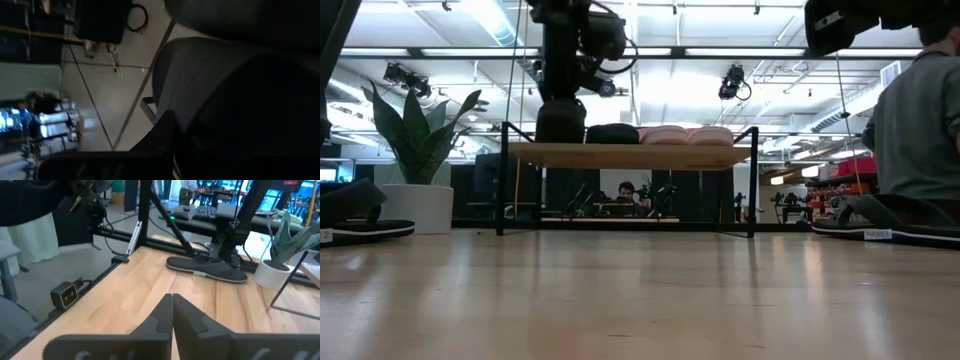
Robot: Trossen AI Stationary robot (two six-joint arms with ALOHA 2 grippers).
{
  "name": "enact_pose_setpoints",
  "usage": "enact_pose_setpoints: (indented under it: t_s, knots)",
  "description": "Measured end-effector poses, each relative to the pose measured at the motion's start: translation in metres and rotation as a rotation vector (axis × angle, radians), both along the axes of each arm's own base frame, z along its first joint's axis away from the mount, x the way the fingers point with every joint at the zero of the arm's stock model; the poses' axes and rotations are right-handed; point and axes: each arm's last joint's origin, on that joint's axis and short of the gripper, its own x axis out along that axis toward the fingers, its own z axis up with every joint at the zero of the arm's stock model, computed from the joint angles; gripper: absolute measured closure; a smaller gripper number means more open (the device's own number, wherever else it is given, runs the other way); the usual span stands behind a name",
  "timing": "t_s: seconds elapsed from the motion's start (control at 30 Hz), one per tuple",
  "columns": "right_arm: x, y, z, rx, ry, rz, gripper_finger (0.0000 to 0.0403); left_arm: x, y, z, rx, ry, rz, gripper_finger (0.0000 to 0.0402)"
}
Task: Pick and place slides into the shelf
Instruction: Put the black slide on the shelf, then put the left black slipper under the shelf
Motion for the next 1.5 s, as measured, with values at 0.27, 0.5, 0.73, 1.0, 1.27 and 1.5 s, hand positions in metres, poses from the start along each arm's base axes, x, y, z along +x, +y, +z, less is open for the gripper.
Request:
enact_pose_setpoints:
  t_s: [0.27, 0.5, 0.73, 1.0, 1.27, 1.5]
  knots:
    - [0.000, 0.000, 0.000, 0.002, 0.003, 0.000, 0.0389, -0.007, 0.017, -0.002, -0.044, -0.024, 0.035, 0.0350]
    - [0.000, 0.000, 0.000, 0.001, 0.004, 0.000, 0.0388, -0.007, 0.014, -0.004, -0.112, -0.024, 0.015, 0.0287]
    - [0.000, 0.000, -0.001, -0.001, 0.010, 0.000, 0.0387, 0.001, -0.006, -0.003, -0.061, 0.046, -0.045, 0.0211]
    - [0.000, 0.000, -0.001, 0.001, 0.011, -0.001, 0.0389, 0.015, -0.036, 0.024, 0.069, 0.018, -0.092, 0.0172]
    - [0.000, 0.000, -0.001, 0.015, 0.019, -0.002, 0.0387, 0.018, -0.108, 0.082, -0.238, -0.368, -0.089, 0.0185]
    - [-0.002, -0.001, -0.011, -0.026, 0.109, -0.003, 0.0387, 0.018, -0.206, 0.073, -0.704, -0.333, -0.279, 0.0215]
